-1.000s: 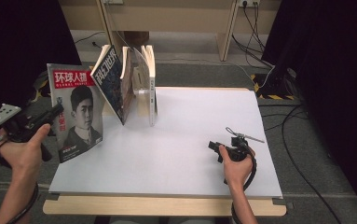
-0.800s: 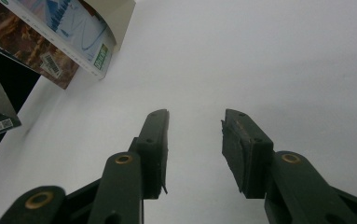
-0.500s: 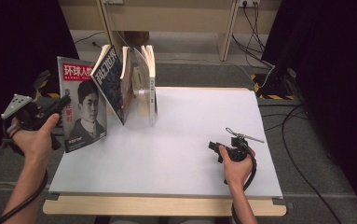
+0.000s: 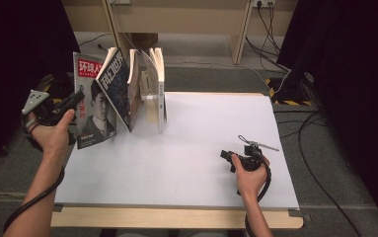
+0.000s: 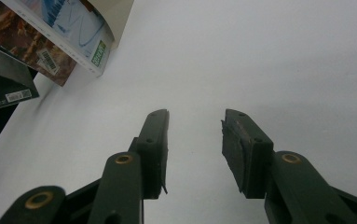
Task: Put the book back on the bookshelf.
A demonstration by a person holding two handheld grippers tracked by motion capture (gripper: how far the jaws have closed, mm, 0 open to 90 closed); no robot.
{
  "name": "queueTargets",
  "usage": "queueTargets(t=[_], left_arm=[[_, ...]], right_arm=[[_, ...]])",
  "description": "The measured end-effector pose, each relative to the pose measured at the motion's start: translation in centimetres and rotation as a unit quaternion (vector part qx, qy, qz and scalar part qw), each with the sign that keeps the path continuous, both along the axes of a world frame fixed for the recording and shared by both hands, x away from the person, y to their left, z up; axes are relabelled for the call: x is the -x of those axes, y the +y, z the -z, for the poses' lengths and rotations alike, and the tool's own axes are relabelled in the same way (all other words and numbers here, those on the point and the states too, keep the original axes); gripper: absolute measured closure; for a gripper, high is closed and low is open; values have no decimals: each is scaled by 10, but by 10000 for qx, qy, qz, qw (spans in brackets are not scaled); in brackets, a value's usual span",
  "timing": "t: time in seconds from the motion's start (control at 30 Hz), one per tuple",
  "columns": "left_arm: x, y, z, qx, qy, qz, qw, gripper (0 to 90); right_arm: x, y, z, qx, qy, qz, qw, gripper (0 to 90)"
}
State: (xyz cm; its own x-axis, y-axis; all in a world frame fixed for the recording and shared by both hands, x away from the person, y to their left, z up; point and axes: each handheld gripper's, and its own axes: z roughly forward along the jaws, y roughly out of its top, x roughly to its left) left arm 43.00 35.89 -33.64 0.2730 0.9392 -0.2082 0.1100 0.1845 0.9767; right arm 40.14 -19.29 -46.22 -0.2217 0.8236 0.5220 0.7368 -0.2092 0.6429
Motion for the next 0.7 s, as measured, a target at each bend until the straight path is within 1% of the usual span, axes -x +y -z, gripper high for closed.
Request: queueTargets(t=[0.1, 0.13, 0.17, 0.2, 0.23, 0.33, 0.37, 0.47, 0.5, 0.53, 0.6, 0.63, 0.67, 0.7], left_arm=[[-7, -2, 8, -25, -44, -31, 10000, 867], [-8, -2, 10, 3, -88, -47, 9999, 867], [-9, -2, 10, 48, -94, -58, 9999, 867], [-9, -2, 10, 48, -94, -58, 9999, 867], [-9, -4, 10, -108, -139, -147, 9997, 866], [-8, -3, 9, -236, -115, -198, 9995, 863], [-8, -3, 9, -267, -52, -228, 9994, 862], [-9, 0, 10, -273, 397, -292, 9984, 852], [-10, 0, 13, -280, 550, -279, 9977, 846], [-11, 0, 17, -234, 664, -259, 9972, 842], [-13, 1, 24, -211, 785, -312, 9962, 837], [-13, 2, 27, -147, 828, -338, 9959, 831], [-13, 3, 29, -86, 847, -378, 9956, 827], [-13, 5, 29, -100, 870, -416, 9953, 824]], right_arm=[[0, 0, 0, 13, -11, -1, 10000, 609], [0, 0, 0, 20, -14, 0, 10000, 609], [0, 0, 0, 23, -14, -2, 10000, 609], [0, 0, 0, 23, -14, -2, 10000, 609], [0, 0, 0, 4, 4, 5, 10000, 609], [0, 1, 0, 2, 26, -2, 10000, 607], [0, 1, 0, 13, 20, -12, 10000, 606], [0, 2, 1, 13, 27, -16, 10000, 604], [0, 2, 1, 20, 21, -22, 10000, 603], [0, 2, 1, 17, 22, -28, 10000, 602], [0, 1, 1, 41, -16, -41, 10000, 601], [0, 1, 1, 35, -23, -39, 10000, 600], [0, 1, 2, 34, -6, -34, 10000, 600], [0, 1, 1, 8, 43, -18, 10000, 600]])
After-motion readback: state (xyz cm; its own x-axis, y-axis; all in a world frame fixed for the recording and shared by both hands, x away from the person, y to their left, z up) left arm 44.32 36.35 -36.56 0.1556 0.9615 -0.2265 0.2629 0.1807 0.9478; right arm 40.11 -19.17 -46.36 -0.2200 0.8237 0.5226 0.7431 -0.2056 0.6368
